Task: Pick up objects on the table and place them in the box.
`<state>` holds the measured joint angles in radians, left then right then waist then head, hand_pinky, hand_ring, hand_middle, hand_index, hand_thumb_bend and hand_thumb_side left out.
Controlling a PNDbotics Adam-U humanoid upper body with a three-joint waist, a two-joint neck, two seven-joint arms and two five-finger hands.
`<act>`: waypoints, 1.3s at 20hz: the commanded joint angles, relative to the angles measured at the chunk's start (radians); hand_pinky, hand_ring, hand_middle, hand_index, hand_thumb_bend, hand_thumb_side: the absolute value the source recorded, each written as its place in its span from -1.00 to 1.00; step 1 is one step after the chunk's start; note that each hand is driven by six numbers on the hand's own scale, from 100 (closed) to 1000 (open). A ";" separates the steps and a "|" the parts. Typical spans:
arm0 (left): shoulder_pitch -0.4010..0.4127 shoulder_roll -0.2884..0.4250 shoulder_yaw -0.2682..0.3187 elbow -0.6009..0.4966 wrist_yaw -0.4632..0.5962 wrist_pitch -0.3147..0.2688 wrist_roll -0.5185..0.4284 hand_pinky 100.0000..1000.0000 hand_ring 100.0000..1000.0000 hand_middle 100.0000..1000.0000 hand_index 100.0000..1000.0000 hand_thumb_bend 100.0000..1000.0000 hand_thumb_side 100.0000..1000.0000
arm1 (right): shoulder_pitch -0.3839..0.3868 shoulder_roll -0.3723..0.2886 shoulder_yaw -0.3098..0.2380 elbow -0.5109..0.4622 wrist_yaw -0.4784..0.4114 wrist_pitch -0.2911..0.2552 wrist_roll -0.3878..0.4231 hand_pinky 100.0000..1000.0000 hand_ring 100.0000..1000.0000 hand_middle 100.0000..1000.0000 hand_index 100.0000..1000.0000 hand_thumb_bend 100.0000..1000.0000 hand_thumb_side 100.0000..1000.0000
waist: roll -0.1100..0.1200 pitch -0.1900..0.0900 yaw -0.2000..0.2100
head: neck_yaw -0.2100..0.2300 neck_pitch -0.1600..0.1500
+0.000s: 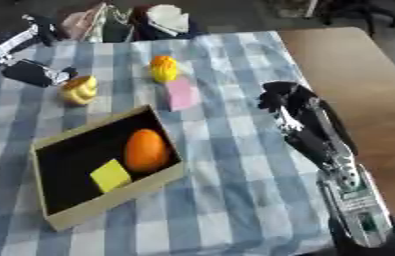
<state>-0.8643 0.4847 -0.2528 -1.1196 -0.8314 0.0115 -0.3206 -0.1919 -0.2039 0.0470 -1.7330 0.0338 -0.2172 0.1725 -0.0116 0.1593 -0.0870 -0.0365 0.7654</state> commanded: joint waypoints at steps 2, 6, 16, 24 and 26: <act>-0.028 -0.014 0.028 0.086 -0.058 -0.005 0.034 0.41 0.33 0.38 0.61 -0.30 -0.44 | -0.006 -0.011 -0.004 -0.010 -0.004 -0.002 0.002 0.52 0.21 0.16 0.45 -1.00 0.09 | 0.008 -0.018 -0.006 | 0.006 0.005; -0.023 -0.033 0.036 0.133 -0.090 -0.006 0.060 0.40 0.32 0.37 0.61 -0.30 -0.45 | -0.007 -0.011 -0.005 -0.010 -0.004 -0.002 0.000 0.52 0.21 0.16 0.45 -1.00 0.10 | 0.008 -0.016 -0.011 | 0.007 0.005; -0.010 -0.060 0.037 0.184 -0.120 -0.004 0.093 0.39 0.30 0.36 0.60 -0.28 -0.63 | -0.008 -0.012 -0.006 -0.009 -0.005 -0.002 0.001 0.52 0.21 0.16 0.45 -1.00 0.11 | 0.007 -0.010 -0.016 | 0.006 0.005; 0.004 -0.079 0.038 0.220 -0.159 0.010 0.163 0.28 0.14 0.22 0.48 -0.39 -0.94 | -0.008 -0.012 -0.007 -0.007 -0.006 -0.001 -0.001 0.52 0.21 0.15 0.44 -1.00 0.11 | 0.007 -0.008 -0.016 | 0.007 0.005; 0.007 -0.083 0.038 0.220 -0.159 0.013 0.194 0.22 0.05 0.11 0.39 -0.52 -1.00 | -0.008 -0.012 -0.007 -0.007 -0.006 -0.001 -0.001 0.52 0.21 0.15 0.44 -1.00 0.11 | 0.006 -0.008 -0.014 | 0.006 0.005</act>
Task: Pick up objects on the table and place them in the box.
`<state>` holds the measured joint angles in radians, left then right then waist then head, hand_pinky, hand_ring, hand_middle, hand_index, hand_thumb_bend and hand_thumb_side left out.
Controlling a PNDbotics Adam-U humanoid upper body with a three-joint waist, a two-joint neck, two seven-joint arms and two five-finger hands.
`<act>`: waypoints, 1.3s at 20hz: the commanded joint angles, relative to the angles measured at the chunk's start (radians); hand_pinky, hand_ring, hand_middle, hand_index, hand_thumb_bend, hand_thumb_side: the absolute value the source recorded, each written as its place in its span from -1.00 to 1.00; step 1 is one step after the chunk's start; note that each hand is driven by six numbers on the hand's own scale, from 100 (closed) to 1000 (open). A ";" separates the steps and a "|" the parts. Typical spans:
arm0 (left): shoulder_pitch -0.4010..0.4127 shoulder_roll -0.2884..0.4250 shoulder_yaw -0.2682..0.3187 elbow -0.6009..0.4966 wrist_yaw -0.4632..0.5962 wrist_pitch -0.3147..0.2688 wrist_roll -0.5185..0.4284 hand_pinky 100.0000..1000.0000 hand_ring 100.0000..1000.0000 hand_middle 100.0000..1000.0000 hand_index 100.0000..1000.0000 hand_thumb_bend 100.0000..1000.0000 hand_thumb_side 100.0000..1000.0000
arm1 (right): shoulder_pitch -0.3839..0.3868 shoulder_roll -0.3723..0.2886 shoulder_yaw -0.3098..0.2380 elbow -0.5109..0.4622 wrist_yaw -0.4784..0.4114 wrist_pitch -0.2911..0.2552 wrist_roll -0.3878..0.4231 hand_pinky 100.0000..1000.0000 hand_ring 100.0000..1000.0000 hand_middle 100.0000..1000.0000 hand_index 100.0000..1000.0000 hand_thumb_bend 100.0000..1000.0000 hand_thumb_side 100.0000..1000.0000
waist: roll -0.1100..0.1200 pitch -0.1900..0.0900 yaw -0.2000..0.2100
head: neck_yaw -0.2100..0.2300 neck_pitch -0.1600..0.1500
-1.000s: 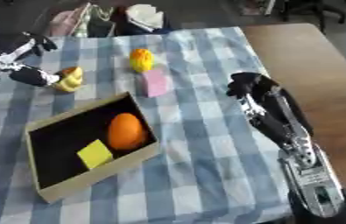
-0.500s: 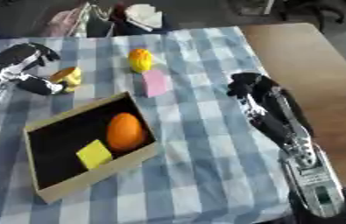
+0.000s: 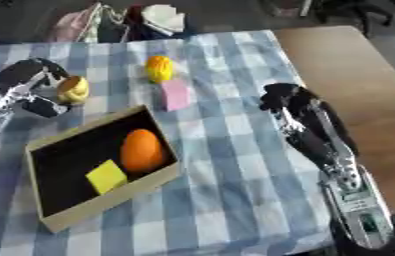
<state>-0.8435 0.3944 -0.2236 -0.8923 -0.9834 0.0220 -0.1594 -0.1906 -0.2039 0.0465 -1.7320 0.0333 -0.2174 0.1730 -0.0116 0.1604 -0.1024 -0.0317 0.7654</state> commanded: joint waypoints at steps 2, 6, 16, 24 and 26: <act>-0.011 0.005 0.008 -0.011 0.003 0.003 0.068 0.18 -0.02 0.02 0.31 -0.72 -1.00 | -0.010 -0.012 -0.006 -0.007 -0.005 -0.001 -0.001 0.52 0.21 0.15 0.44 -1.00 0.12 | 0.006 -0.009 0.002 | 0.000 0.005; -0.006 0.006 0.003 -0.021 0.040 0.006 0.137 0.10 -0.14 -0.12 0.16 -0.94 -1.00 | -0.010 -0.012 -0.006 -0.007 -0.004 -0.001 -0.001 0.52 0.21 0.15 0.44 -1.00 0.12 | 0.005 -0.010 0.005 | -0.002 0.005; 0.009 0.043 -0.024 -0.168 0.143 0.023 0.217 -0.01 -0.30 -0.28 -0.02 -1.00 -0.96 | -0.011 -0.013 -0.009 -0.007 -0.003 0.000 -0.004 0.52 0.21 0.15 0.44 -1.00 0.12 | 0.006 -0.009 0.007 | -0.010 0.005; 0.072 0.197 -0.143 -0.550 0.285 -0.046 0.032 0.04 -0.26 -0.25 0.01 -1.00 -0.97 | -0.012 -0.017 -0.014 -0.010 0.002 -0.002 -0.007 0.52 0.21 0.15 0.44 -1.00 0.12 | 0.013 -0.012 0.018 | -0.025 0.005; 0.090 0.228 -0.175 -0.627 0.308 -0.067 -0.029 0.05 -0.24 -0.24 0.02 -1.00 -0.97 | -0.013 -0.017 -0.018 -0.012 0.004 -0.003 -0.009 0.52 0.21 0.15 0.44 -1.00 0.11 | 0.013 -0.014 0.018 | -0.028 0.005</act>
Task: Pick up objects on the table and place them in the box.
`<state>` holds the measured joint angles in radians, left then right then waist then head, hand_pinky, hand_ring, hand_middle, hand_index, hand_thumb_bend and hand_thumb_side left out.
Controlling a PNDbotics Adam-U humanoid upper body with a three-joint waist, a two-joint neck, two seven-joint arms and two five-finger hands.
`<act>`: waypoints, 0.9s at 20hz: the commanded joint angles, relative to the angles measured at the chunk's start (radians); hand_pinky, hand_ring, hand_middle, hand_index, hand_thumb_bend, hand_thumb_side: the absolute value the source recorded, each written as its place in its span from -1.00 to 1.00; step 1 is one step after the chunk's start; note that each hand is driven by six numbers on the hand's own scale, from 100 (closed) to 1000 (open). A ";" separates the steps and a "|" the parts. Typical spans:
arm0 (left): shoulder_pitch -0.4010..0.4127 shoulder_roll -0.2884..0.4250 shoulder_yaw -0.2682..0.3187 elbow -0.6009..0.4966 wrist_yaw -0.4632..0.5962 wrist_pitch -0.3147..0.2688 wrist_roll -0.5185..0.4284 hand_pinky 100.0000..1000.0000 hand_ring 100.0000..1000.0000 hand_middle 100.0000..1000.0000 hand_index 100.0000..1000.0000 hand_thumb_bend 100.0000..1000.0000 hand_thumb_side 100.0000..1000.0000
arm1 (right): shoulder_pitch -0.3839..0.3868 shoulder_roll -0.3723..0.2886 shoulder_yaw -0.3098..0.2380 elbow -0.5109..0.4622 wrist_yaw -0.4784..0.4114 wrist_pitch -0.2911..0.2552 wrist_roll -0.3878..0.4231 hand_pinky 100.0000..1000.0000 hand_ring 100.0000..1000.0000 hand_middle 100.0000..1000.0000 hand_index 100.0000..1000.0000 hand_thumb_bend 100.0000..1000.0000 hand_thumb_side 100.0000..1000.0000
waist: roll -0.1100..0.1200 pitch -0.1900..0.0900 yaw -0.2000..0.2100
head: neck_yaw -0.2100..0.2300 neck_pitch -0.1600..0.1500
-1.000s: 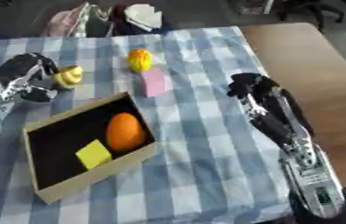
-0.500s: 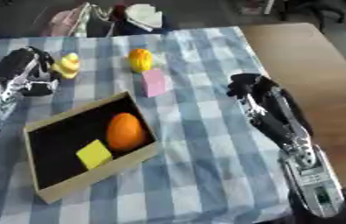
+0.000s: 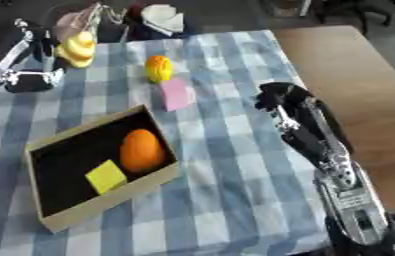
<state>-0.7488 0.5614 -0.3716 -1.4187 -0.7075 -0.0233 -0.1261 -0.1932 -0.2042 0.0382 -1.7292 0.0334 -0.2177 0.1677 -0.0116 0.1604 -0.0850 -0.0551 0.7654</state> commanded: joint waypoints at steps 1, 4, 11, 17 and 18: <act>0.002 0.072 -0.038 -0.130 0.042 -0.029 -0.089 0.05 -0.24 -0.23 0.02 -1.00 -0.97 | -0.011 -0.017 -0.011 -0.016 0.005 -0.003 -0.005 0.52 0.21 0.15 0.44 -1.00 0.11 | 0.013 -0.014 0.000 | -0.005 0.005; 0.012 0.098 -0.082 -0.194 0.066 -0.062 -0.170 0.08 -0.21 -0.21 0.03 -0.97 -0.98 | -0.012 -0.017 -0.020 -0.020 0.004 -0.006 -0.008 0.51 0.17 0.08 0.41 -1.00 0.10 | 0.014 -0.017 -0.001 | -0.006 0.005; 0.032 0.100 -0.135 -0.212 0.072 -0.106 -0.281 0.09 -0.18 -0.18 0.06 -0.92 -0.98 | -0.014 -0.019 -0.052 -0.032 0.009 -0.008 -0.033 0.51 0.18 0.09 0.41 -1.00 0.07 | 0.016 -0.020 -0.008 | -0.008 0.005; 0.052 0.067 -0.156 -0.156 0.008 -0.116 -0.341 0.18 0.00 0.04 0.33 -0.63 -1.00 | -0.010 -0.017 -0.056 -0.031 0.015 -0.006 -0.040 0.51 0.18 0.09 0.41 -1.00 0.08 | 0.016 -0.020 -0.009 | -0.010 0.005; 0.054 0.062 -0.157 -0.147 -0.007 -0.114 -0.346 0.22 0.06 0.10 0.42 -0.56 -1.00 | -0.010 -0.017 -0.056 -0.030 0.015 -0.007 -0.040 0.51 0.18 0.09 0.41 -1.00 0.08 | 0.016 -0.020 -0.009 | -0.011 0.005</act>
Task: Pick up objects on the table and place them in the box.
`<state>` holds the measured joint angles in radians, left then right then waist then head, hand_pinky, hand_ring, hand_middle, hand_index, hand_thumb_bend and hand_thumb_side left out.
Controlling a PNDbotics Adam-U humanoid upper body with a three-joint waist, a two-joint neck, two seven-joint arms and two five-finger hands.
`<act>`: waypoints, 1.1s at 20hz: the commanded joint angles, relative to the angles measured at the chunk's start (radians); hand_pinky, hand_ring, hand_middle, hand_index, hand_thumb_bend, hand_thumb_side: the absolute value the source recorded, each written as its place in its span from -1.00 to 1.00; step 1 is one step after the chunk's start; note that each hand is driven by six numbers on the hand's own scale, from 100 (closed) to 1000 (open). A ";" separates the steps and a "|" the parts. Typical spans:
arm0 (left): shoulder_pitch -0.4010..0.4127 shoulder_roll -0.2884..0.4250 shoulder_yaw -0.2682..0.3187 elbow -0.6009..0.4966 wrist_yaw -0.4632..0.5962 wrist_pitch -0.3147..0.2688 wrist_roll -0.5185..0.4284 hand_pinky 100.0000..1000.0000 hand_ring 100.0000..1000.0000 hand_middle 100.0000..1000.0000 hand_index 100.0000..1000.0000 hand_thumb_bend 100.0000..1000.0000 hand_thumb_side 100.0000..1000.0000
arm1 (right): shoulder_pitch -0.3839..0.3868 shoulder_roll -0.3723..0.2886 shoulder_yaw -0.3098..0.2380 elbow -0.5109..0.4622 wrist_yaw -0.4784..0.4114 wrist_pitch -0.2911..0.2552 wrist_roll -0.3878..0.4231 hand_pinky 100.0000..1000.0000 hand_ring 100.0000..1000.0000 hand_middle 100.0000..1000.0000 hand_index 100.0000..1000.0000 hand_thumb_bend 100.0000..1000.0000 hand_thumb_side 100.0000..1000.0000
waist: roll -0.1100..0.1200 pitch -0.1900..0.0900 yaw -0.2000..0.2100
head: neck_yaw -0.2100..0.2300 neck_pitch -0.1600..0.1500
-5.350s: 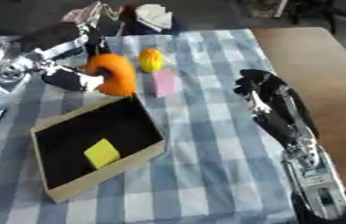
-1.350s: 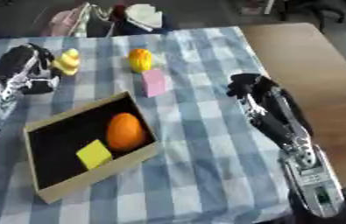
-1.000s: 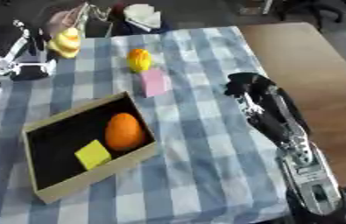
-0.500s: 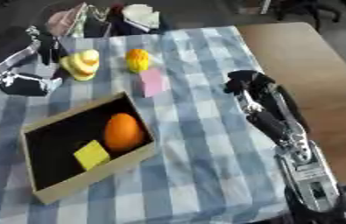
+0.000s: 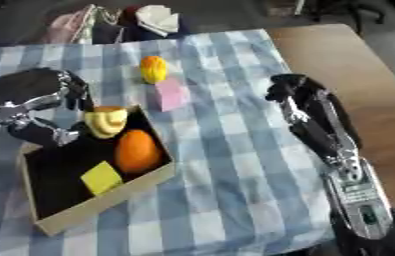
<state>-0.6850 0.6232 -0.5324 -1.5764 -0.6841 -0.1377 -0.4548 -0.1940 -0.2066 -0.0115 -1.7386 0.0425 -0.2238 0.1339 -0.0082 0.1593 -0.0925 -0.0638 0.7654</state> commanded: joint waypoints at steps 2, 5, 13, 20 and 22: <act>-0.007 -0.010 0.007 0.027 -0.061 0.009 -0.021 0.26 0.11 0.17 0.52 -0.46 -0.96 | -0.009 -0.014 -0.006 -0.020 0.006 0.000 -0.006 0.51 0.18 0.09 0.41 -1.00 0.08 | 0.012 -0.018 -0.001 | -0.004 0.005; -0.001 -0.017 0.029 0.037 -0.087 0.035 0.005 0.30 0.14 0.23 0.57 -0.38 -0.77 | -0.008 -0.013 -0.006 -0.019 0.006 0.000 -0.006 0.51 0.18 0.09 0.41 -1.00 0.08 | 0.010 -0.018 0.003 | -0.006 0.005; 0.037 -0.010 0.152 -0.059 -0.006 0.142 0.101 0.30 0.12 0.21 0.58 -0.36 -0.33 | -0.007 -0.013 -0.011 -0.017 0.010 0.001 -0.011 0.51 0.18 0.10 0.42 -1.00 0.08 | 0.007 -0.016 0.012 | -0.015 0.005; 0.157 -0.017 0.299 -0.236 0.217 0.231 0.250 0.28 0.07 0.14 0.51 -0.70 -0.20 | -0.081 -0.080 -0.016 0.009 0.046 0.007 -0.024 0.52 0.18 0.10 0.44 -1.00 -0.07 | 0.001 -0.016 0.029 | -0.031 0.005; 0.212 -0.031 0.337 -0.291 0.306 0.239 0.308 0.26 0.05 0.11 0.48 -0.75 -0.18 | -0.129 -0.122 -0.017 0.031 0.071 0.008 -0.024 0.52 0.19 0.11 0.46 -1.00 -0.15 | 0.001 -0.016 0.039 | -0.036 0.005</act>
<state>-0.4638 0.5844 -0.2304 -1.8205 -0.4271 0.0941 -0.1793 -0.3082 -0.2852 -0.0186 -1.7065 0.0976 -0.2161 0.1146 -0.0083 0.1593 -0.0508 -0.0946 0.7655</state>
